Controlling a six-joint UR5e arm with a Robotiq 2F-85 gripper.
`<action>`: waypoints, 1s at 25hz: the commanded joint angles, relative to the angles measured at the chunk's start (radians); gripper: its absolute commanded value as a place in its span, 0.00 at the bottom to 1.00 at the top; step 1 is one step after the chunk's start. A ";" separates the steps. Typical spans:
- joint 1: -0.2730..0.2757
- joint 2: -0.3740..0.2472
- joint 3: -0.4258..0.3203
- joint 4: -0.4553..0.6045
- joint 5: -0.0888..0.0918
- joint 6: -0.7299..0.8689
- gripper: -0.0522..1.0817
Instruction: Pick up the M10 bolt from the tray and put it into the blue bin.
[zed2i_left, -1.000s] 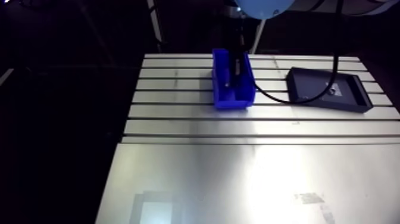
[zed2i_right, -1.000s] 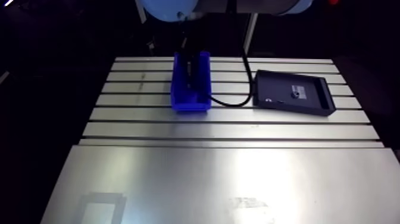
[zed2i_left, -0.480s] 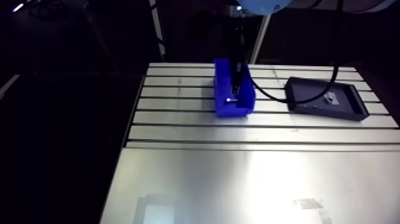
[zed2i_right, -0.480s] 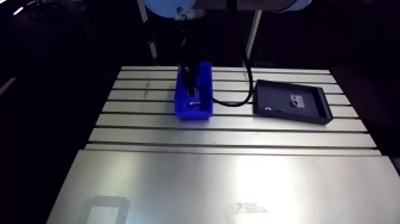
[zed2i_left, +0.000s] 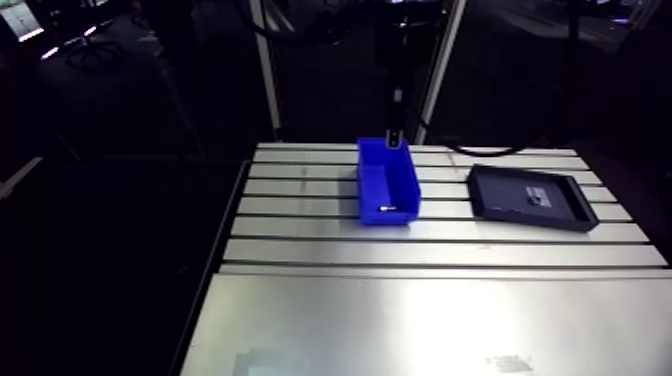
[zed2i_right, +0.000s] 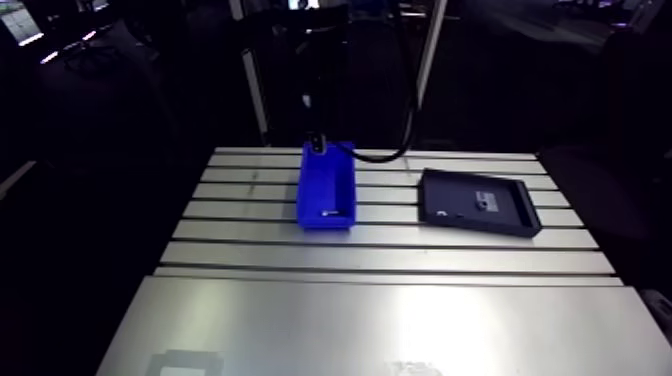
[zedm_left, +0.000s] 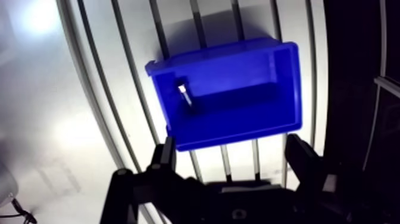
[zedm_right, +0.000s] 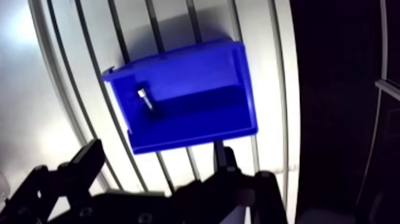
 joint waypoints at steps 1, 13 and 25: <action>-0.003 -0.045 -0.129 0.147 -0.004 0.338 0.05; -0.023 -0.073 -0.272 0.358 0.013 1.011 0.05; -0.075 -0.171 -0.293 0.445 0.017 1.295 0.05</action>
